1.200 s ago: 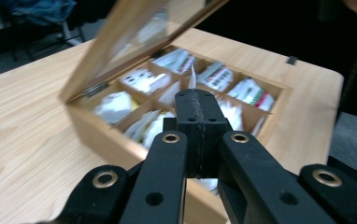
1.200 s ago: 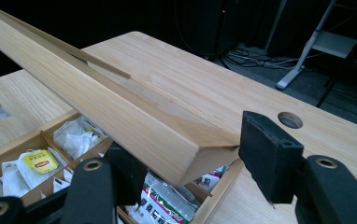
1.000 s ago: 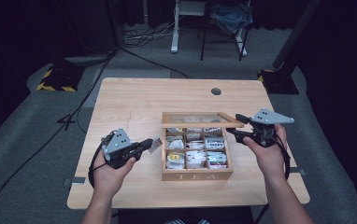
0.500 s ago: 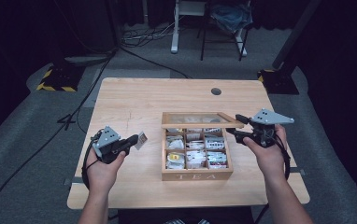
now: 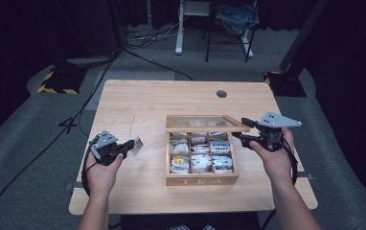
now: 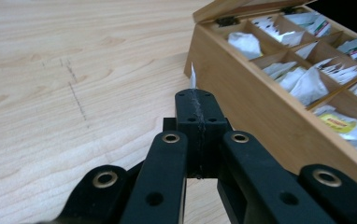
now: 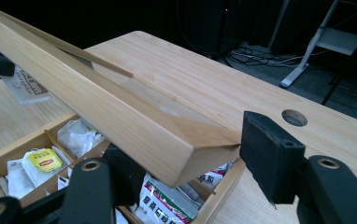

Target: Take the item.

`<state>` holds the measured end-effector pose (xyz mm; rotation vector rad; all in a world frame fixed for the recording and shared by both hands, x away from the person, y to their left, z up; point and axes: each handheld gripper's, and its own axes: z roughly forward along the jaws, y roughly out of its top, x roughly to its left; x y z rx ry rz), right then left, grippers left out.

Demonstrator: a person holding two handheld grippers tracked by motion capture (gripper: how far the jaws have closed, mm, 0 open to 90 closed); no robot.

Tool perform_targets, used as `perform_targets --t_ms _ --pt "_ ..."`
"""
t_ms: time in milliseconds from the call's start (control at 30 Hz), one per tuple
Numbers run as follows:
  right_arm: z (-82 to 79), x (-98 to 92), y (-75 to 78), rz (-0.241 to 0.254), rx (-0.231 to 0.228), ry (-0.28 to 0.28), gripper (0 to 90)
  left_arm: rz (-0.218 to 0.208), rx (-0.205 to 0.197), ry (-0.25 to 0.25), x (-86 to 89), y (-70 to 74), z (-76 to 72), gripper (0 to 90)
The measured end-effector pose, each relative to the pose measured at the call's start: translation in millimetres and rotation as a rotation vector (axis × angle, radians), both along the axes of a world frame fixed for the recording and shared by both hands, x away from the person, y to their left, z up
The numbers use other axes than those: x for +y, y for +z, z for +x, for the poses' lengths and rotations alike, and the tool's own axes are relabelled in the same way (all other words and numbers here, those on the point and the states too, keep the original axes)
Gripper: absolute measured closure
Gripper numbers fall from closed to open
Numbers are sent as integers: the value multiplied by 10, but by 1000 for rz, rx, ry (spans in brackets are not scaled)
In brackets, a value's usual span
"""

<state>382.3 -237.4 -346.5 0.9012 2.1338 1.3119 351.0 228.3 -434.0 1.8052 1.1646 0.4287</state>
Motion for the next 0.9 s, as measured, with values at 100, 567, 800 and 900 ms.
perform_targets --t_ms 100,567,800,900 --pt "3 1 -7 -3 1 0 426 -24 24 4 35 -60 25 900" --pt "2 9 -18 -9 3 1 421 -22 72 45 145 -235 97 900" --pt "0 16 -23 -13 5 -1 418 -15 84 49 154 -284 118 899" --pt "0 16 -23 -13 5 -1 418 -18 92 45 162 -305 127 896"
